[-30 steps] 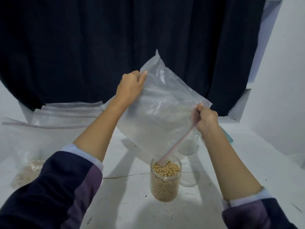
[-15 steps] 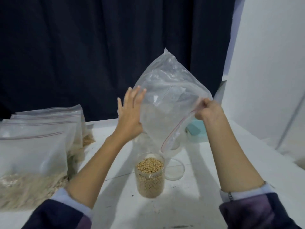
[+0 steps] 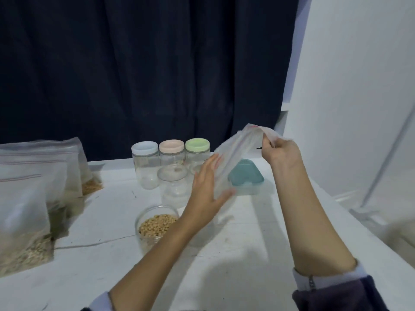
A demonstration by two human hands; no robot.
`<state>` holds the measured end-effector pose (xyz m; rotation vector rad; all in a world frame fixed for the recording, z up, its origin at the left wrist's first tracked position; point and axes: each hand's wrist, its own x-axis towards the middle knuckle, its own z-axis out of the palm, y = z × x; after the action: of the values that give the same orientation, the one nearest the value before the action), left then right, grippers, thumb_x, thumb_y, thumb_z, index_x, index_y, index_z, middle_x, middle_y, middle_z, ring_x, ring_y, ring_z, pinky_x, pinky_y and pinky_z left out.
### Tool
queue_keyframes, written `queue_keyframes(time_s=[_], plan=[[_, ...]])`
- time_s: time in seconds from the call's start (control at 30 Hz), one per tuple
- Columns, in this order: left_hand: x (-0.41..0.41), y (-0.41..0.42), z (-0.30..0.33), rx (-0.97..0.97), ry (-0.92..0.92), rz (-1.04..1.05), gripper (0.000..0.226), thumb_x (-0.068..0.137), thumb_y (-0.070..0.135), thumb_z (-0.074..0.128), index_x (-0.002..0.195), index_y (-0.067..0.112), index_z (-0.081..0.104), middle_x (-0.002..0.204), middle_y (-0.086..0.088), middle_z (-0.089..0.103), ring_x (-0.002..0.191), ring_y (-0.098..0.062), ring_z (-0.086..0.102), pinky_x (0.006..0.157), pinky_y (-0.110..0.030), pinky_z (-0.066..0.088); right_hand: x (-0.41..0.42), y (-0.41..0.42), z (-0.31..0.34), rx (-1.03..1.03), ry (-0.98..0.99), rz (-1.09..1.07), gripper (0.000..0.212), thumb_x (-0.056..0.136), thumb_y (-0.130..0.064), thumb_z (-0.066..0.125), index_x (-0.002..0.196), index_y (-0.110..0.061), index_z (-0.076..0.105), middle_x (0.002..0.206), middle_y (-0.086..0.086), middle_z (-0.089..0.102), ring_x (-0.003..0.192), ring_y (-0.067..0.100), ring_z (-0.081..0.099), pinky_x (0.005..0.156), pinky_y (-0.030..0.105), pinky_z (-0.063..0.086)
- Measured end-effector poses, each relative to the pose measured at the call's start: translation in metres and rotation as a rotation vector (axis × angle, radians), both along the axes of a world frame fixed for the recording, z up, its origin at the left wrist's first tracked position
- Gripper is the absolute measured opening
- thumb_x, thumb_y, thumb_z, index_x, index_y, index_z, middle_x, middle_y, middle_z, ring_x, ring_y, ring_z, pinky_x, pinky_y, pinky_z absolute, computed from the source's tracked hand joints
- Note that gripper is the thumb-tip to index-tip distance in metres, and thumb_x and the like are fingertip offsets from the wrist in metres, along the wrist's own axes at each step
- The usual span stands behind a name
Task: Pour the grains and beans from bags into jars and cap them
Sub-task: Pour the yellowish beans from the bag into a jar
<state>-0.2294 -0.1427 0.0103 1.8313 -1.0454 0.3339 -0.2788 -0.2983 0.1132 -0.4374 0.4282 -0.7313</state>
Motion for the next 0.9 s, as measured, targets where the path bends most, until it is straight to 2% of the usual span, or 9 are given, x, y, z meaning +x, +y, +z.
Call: queue_keyframes(time_s=[0.1, 0.17, 0.27, 0.4, 0.53, 0.6, 0.7, 0.8, 0.9], plan=[[-0.005, -0.018, 0.007, -0.258, 0.195, 0.143, 0.019, 0.098, 0.019, 0.049, 0.106, 0.017, 0.065, 0.105, -0.006, 0.067, 0.099, -0.020, 0.060, 0.086, -0.022, 0.046, 0.002, -0.010, -0.005, 0.028, -0.220, -0.001, 0.029, 0.100, -0.005, 0.042, 0.126, 0.007, 0.048, 0.090, 0.009, 0.054, 0.081, 0.018, 0.060, 0.085, 0.023, 0.052], [-0.007, -0.026, 0.016, -0.391, 0.412, 0.158, 0.030, 0.102, 0.018, 0.040, 0.086, 0.008, 0.064, 0.079, -0.013, 0.070, 0.073, -0.021, 0.065, 0.065, -0.027, 0.050, 0.000, -0.015, -0.001, -0.074, -0.115, -0.037, 0.028, 0.099, -0.008, 0.047, 0.126, 0.000, 0.049, 0.105, 0.012, 0.059, 0.098, 0.024, 0.065, 0.085, 0.031, 0.056], [-0.005, -0.031, 0.027, -0.582, 0.737, 0.174, 0.033, 0.103, 0.018, 0.037, 0.079, 0.005, 0.056, 0.066, -0.008, 0.064, 0.052, -0.017, 0.062, 0.040, -0.022, 0.048, -0.007, -0.016, -0.007, -0.524, 0.116, -0.045, 0.025, 0.099, -0.015, 0.048, 0.122, -0.012, 0.056, 0.117, 0.006, 0.059, 0.101, 0.022, 0.064, 0.088, 0.033, 0.055], [0.006, -0.032, 0.025, -0.499, 0.955, 0.284, 0.025, 0.099, 0.018, 0.046, 0.081, 0.009, 0.060, 0.071, -0.006, 0.059, 0.058, -0.019, 0.058, 0.044, -0.019, 0.044, -0.009, -0.026, -0.014, -1.012, 0.279, -0.144, 0.023, 0.098, -0.015, 0.048, 0.113, -0.028, 0.059, 0.117, 0.000, 0.057, 0.106, 0.020, 0.058, 0.097, 0.038, 0.050], [0.014, -0.035, 0.010, 0.014, 1.013, 0.477, 0.029, 0.101, 0.023, 0.044, 0.102, -0.004, 0.056, 0.073, -0.010, 0.051, 0.052, -0.021, 0.045, 0.039, -0.024, 0.038, -0.009, -0.041, -0.036, -1.288, 0.317, -0.013, 0.051, 0.098, -0.012, 0.044, 0.144, -0.033, 0.038, 0.136, 0.008, 0.051, 0.112, 0.026, 0.057, 0.096, 0.030, 0.048], [0.017, -0.040, -0.009, 0.157, 0.978, 0.522, 0.037, 0.101, 0.024, 0.044, 0.078, -0.004, 0.051, 0.065, -0.011, 0.047, 0.052, -0.020, 0.041, 0.041, -0.024, 0.035, -0.004, -0.053, -0.060, -1.352, 0.486, 0.053, 0.052, 0.099, -0.015, 0.044, 0.147, -0.032, 0.033, 0.132, 0.016, 0.053, 0.107, 0.033, 0.059, 0.084, 0.027, 0.045], [0.014, -0.048, -0.051, 0.220, 0.895, 0.554, 0.039, 0.101, 0.020, 0.043, 0.069, -0.002, 0.051, 0.064, -0.014, 0.051, 0.056, -0.025, 0.050, 0.049, -0.027, 0.039, 0.003, -0.072, -0.112, -1.422, 0.763, 0.136, 0.041, 0.098, -0.017, 0.048, 0.139, -0.019, 0.049, 0.131, 0.013, 0.056, 0.116, 0.028, 0.056, 0.092, 0.025, 0.039], [0.004, -0.055, -0.090, 0.302, 0.738, 0.579, 0.030, 0.099, 0.017, 0.043, 0.102, -0.009, 0.056, 0.103, -0.028, 0.062, 0.099, -0.038, 0.060, 0.080, -0.038, 0.046, 0.002, -0.083, -0.167, -1.593, 0.902, 0.261, 0.028, 0.095, -0.009, 0.049, 0.118, -0.009, 0.066, 0.126, 0.016, 0.058, 0.116, 0.030, 0.055, 0.093, 0.028, 0.038], [-0.006, -0.059, -0.103, 0.453, 0.532, 0.679, 0.030, 0.098, 0.016, 0.045, 0.122, 0.000, 0.041, 0.118, -0.021, 0.055, 0.110, -0.038, 0.055, 0.085, -0.043, 0.044, -0.007, -0.091, -0.208, -1.794, 0.997, 0.304, 0.028, 0.096, -0.011, 0.047, 0.116, -0.012, 0.067, 0.128, 0.011, 0.057, 0.120, 0.028, 0.050, 0.095, 0.033, 0.041]])
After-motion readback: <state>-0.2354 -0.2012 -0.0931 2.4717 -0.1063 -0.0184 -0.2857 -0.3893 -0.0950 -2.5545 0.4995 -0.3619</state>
